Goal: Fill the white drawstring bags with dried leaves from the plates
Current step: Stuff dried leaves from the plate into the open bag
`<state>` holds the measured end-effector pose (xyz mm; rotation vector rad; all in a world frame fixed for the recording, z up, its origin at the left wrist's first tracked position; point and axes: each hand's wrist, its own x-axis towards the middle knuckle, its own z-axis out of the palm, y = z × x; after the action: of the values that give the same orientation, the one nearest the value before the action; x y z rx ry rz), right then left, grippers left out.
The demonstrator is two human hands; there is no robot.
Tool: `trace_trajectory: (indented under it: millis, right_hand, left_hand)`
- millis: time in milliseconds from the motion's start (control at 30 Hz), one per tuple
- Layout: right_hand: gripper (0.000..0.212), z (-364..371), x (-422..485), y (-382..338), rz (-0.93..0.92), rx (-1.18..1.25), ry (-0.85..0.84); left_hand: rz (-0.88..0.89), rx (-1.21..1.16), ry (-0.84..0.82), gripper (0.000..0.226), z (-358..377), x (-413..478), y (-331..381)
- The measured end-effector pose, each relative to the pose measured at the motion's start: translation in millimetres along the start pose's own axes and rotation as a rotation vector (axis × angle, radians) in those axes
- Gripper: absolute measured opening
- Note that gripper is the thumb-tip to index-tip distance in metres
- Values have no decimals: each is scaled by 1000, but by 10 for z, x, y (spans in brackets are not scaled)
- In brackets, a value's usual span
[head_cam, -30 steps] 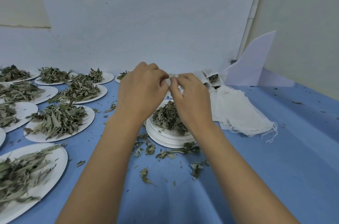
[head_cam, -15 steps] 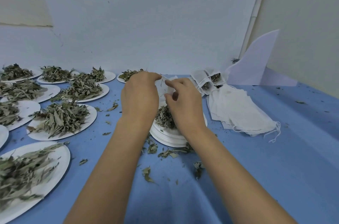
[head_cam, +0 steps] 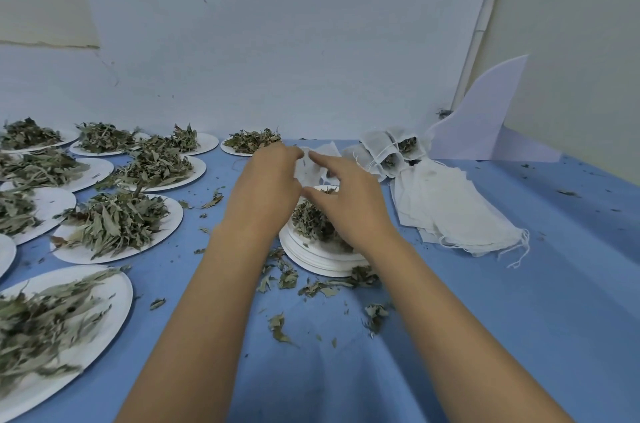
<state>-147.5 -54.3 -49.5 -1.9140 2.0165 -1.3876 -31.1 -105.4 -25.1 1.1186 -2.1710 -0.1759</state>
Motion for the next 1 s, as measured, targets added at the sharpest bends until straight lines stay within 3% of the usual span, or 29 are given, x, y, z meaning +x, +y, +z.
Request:
trace_trajectory:
  millis: [133,233,433,567,800,1000]
  right_hand:
    - [22,-194,35,35,124,395,48]
    - [25,-353,63,147,181,134,27]
    - [59,-192,-48,134,155,-266,-154]
    - [55,-11,-103,71,90,-532,-74]
    - [30,103,-135,106,107,-502,-66]
    - [27,42,-125,136,148,-323,-39]
  left_hand:
    - [-72,-4,71,37,24,-15,-25]
    - [-98,-11,146,36,21,-27,-41]
    - [-97,-3,157,45,87,-57,8]
    - [-93,6,152,45,128,-67,16]
    - [-73,-19,159,46,129,-67,9]
    - [-76,-19,137,39,150,-67,-1]
